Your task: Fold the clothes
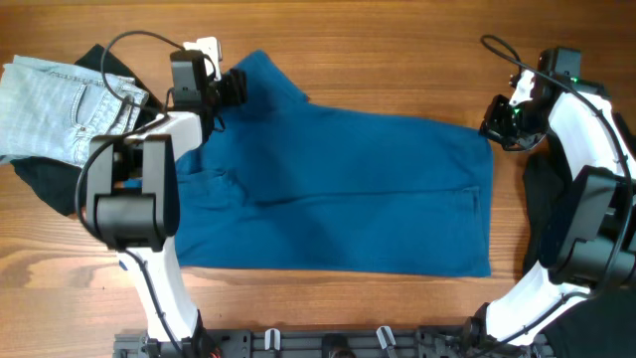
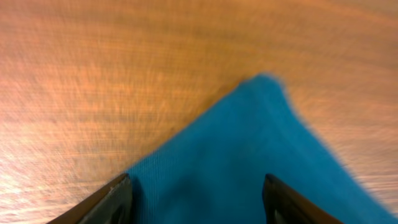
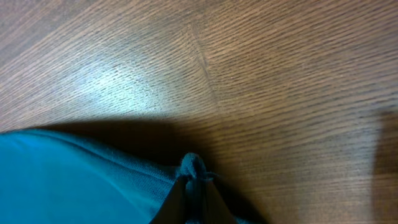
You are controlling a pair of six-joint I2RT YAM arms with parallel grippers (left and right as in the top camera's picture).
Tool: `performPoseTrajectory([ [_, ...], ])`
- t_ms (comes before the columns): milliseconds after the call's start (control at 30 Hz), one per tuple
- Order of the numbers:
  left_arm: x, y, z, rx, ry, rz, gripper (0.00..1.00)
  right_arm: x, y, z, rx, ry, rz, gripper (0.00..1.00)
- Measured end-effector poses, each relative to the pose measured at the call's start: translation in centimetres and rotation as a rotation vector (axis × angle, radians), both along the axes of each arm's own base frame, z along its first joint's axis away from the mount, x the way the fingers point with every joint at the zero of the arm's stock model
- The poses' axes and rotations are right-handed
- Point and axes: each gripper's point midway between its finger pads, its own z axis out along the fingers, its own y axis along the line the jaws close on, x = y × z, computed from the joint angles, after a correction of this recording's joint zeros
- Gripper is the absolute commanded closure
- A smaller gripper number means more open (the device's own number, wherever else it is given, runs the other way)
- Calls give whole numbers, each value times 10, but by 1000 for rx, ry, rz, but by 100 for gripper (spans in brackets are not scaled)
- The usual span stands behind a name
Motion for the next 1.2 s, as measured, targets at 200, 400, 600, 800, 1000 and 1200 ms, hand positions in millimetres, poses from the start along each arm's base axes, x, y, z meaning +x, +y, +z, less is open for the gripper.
performPoseTrajectory([
  [200,7,0,-9,10,-16,-8,58,-2,0,0,2,7,0,96],
  [400,0,-15,-16,-59,27,-87,96,-2,0,0,2,7,0,96],
  [600,-25,-23,-9,-91,128,-115,96,-1,0,0,1,6,0,96],
  [800,-45,-9,88,-27,71,-51,96,5,-3,1,-16,-20,-2,96],
  [1000,-94,3,112,25,207,-7,96,-4,-11,-3,-65,24,-14,96],
  [1200,-182,24,60,125,619,45,94,-26,-24,-8,-148,126,-29,94],
])
